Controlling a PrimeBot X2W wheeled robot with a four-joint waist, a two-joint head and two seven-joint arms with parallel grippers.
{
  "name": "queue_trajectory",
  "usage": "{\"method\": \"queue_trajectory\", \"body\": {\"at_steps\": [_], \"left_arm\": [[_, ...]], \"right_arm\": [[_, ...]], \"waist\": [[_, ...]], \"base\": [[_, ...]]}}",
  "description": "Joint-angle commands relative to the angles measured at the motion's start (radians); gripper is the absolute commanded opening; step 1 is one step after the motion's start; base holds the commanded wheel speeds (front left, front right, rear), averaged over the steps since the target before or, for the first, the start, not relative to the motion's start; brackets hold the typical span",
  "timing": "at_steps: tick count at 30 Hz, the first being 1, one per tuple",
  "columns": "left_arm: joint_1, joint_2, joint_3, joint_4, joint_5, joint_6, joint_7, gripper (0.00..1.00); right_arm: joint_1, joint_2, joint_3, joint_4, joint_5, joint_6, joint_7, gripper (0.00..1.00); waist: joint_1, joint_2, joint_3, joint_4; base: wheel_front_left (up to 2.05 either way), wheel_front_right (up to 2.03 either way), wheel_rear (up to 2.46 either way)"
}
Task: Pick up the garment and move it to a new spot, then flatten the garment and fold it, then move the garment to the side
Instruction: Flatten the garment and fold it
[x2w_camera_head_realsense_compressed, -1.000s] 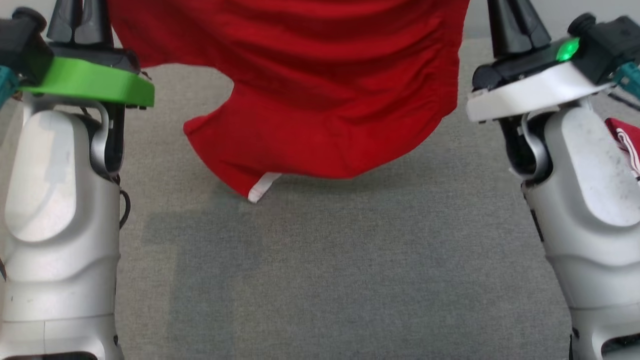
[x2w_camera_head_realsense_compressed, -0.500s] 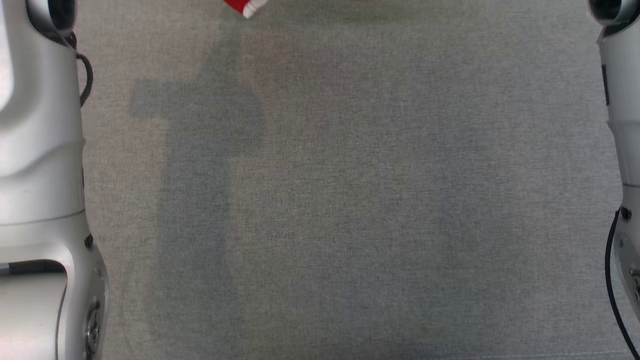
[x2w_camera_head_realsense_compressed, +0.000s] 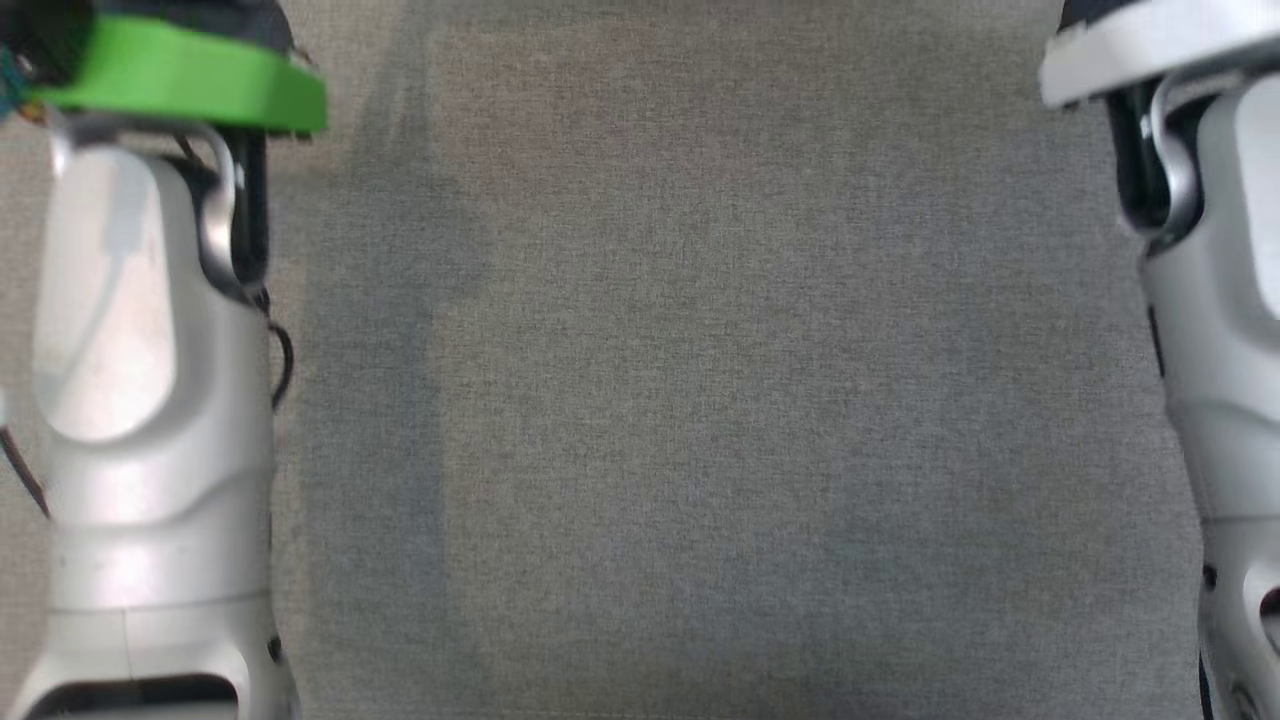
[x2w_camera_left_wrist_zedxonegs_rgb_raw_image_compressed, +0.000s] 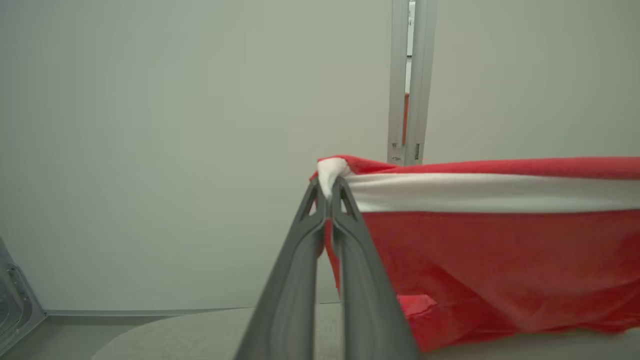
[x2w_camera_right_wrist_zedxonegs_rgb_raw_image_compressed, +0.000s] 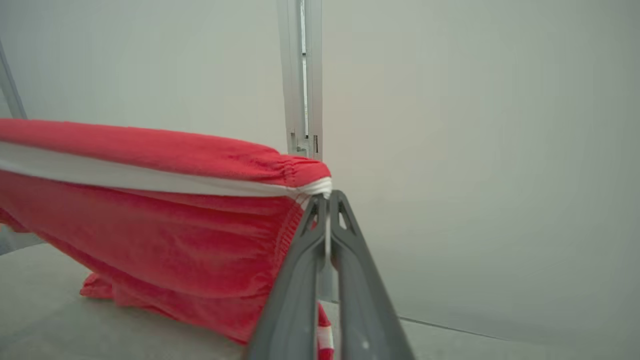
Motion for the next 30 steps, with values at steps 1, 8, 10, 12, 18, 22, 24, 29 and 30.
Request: {"method": "queue_trajectory", "body": {"at_steps": [1,8,10,12,18,22,24,29,30], "left_arm": [[0.068,0.005,0.020,-0.004,-0.016,0.002,0.001,0.00],[0.343,-0.009,0.013,0.018,-0.024,-0.005,0.001,0.00],[0.398,-0.010,0.009,0.023,-0.032,-0.006,0.001,0.00],[0.448,-0.011,-0.001,0.025,-0.061,-0.002,0.001,0.00],[0.567,-0.012,-0.031,0.025,-0.110,0.024,0.001,0.00],[0.645,-0.012,-0.041,0.021,-0.135,0.037,0.001,0.00],[0.684,-0.012,-0.048,0.026,-0.135,0.037,0.001,0.00],[0.771,-0.012,-0.046,0.041,-0.136,0.041,0.001,0.00],[0.784,-0.012,-0.045,0.042,-0.139,0.041,0.001,0.00]], "right_arm": [[0.069,-0.014,-0.001,-0.013,0.023,-0.004,-0.002,0.00],[0.327,-0.007,0.031,-0.062,0.089,-0.004,-0.002,0.00],[0.386,0.003,0.046,-0.071,0.098,-0.004,-0.002,0.00],[0.438,0.013,0.053,-0.073,0.110,-0.004,-0.002,0.00],[0.569,0.046,0.068,-0.073,0.135,-0.004,-0.002,0.00],[0.649,0.062,0.066,-0.063,0.144,-0.004,-0.002,0.00],[0.685,0.072,0.076,-0.059,0.147,-0.004,-0.002,0.00],[0.760,0.088,0.086,-0.046,0.155,-0.004,-0.002,0.00],[0.770,0.090,0.087,-0.044,0.156,-0.004,-0.002,0.00]], "waist": [[-0.0002,0.0000,-0.030,0.002],[-0.0002,0.0000,-0.112,0.000],[-0.0002,0.0000,-0.139,-0.002],[-0.0002,0.0000,-0.164,-0.003],[-0.0002,0.0000,-0.244,-0.002],[-0.0002,0.0000,-0.304,0.003],[-0.0002,0.0000,-0.332,0.006],[-0.0002,0.0000,-0.395,0.011],[-0.0002,0.0000,-0.405,0.012]], "base": [[0.00,0.00,0.00],[0.00,0.00,0.00],[0.00,0.00,0.00],[0.00,0.00,0.00],[0.00,0.00,0.00],[0.00,0.00,0.00],[0.00,0.00,0.00],[0.00,0.00,0.00],[0.00,0.00,0.00]]}}
